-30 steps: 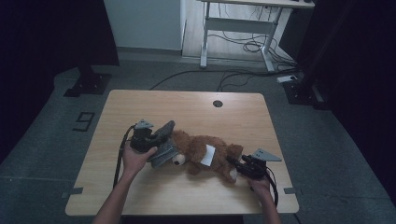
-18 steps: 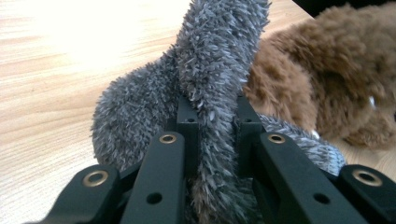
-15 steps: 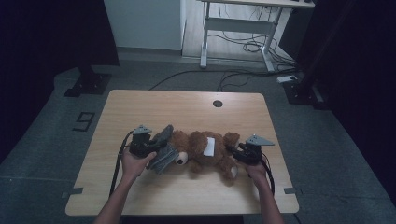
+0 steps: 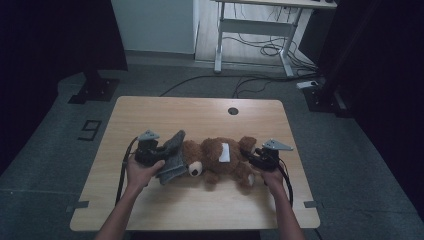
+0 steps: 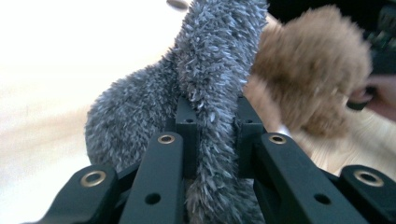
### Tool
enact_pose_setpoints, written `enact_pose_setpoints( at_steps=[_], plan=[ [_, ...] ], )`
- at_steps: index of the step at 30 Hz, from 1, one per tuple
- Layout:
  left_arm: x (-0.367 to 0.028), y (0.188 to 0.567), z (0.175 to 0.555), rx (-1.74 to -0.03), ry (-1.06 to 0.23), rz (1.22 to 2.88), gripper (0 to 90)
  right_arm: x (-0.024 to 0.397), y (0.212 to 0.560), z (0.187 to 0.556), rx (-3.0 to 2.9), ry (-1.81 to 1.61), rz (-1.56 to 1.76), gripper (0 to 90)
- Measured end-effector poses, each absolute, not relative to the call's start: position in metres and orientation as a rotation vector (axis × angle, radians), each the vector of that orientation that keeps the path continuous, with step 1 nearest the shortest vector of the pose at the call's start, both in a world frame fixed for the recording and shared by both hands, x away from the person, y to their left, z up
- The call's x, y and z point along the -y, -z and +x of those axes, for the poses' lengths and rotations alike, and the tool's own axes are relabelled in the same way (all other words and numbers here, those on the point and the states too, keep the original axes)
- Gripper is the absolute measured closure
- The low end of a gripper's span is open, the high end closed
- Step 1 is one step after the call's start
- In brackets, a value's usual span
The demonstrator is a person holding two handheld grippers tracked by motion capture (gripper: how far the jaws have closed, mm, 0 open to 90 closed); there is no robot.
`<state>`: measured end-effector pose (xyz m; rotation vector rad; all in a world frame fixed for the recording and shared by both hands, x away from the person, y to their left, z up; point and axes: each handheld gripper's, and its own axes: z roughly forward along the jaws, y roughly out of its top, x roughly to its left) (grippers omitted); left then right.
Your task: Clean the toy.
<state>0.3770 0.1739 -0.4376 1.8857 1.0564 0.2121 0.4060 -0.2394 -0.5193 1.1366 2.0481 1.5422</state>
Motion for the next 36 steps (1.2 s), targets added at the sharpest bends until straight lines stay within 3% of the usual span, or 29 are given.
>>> enact_pose_setpoints(
  at_steps=[6,11,16,23,31,36],
  plan=[
    [-0.138,0.406,0.415,-1.011,-0.215,1.931,76.3,0.242,0.521,0.4,-2.036,-1.563,1.106,62.5],
    [-0.111,0.43,0.437,-1.062,-0.165,2.051,76.1,0.241,0.521,0.397,-2.025,-1.555,1.1,62.3],
    [-0.125,0.453,0.432,-1.091,-0.059,1.995,75.8,0.246,0.522,0.384,-2.024,-1.584,1.097,60.8],
    [-0.135,0.461,0.402,-1.045,-0.067,1.974,76.4,0.244,0.522,0.362,-2.037,-1.595,1.083,60.5],
    [-0.132,0.469,0.374,-1.001,-0.087,1.966,77.2,0.255,0.503,0.336,-2.037,-1.608,1.082,36.6],
    [-0.128,0.472,0.364,-0.98,-0.106,1.966,77.3,0.258,0.48,0.333,-2.015,-1.671,1.067,26.3]
  ],
)
